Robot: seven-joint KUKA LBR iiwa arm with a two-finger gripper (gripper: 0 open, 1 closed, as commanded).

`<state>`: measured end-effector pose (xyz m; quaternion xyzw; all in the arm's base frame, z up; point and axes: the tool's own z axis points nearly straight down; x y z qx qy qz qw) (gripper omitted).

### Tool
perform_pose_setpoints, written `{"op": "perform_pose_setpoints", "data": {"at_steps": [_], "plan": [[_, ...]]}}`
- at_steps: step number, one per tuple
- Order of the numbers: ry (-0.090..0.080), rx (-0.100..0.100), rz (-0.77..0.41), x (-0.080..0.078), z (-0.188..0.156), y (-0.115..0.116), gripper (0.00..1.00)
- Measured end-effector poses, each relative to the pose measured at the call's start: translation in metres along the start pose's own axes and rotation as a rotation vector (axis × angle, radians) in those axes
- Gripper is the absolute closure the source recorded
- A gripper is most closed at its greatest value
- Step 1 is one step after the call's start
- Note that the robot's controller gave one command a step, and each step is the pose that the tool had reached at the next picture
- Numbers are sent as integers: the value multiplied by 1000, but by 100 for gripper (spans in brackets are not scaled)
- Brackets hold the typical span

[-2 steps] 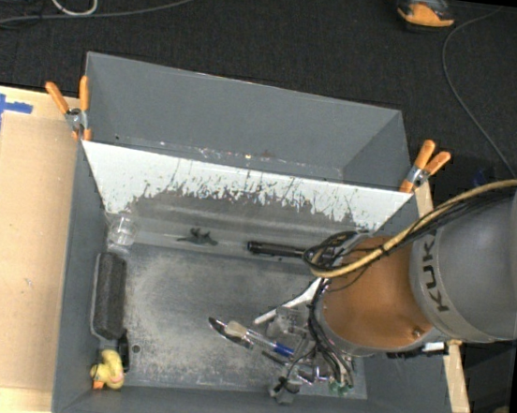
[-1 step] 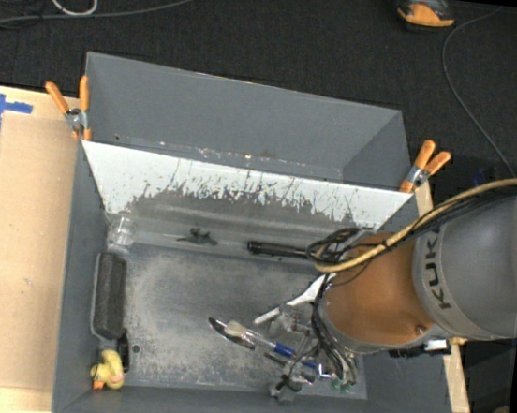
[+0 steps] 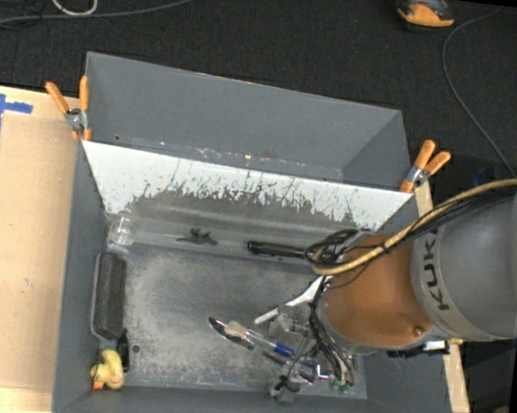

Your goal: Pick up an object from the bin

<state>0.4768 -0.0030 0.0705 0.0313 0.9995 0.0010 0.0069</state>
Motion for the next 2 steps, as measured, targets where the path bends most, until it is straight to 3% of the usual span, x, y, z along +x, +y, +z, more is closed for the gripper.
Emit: {"op": "perform_pose_setpoints", "data": {"at_steps": [1,2], "plan": [[5,0,7,-2,1,-2,100],[5,0,7,-2,1,-2,100]]}}
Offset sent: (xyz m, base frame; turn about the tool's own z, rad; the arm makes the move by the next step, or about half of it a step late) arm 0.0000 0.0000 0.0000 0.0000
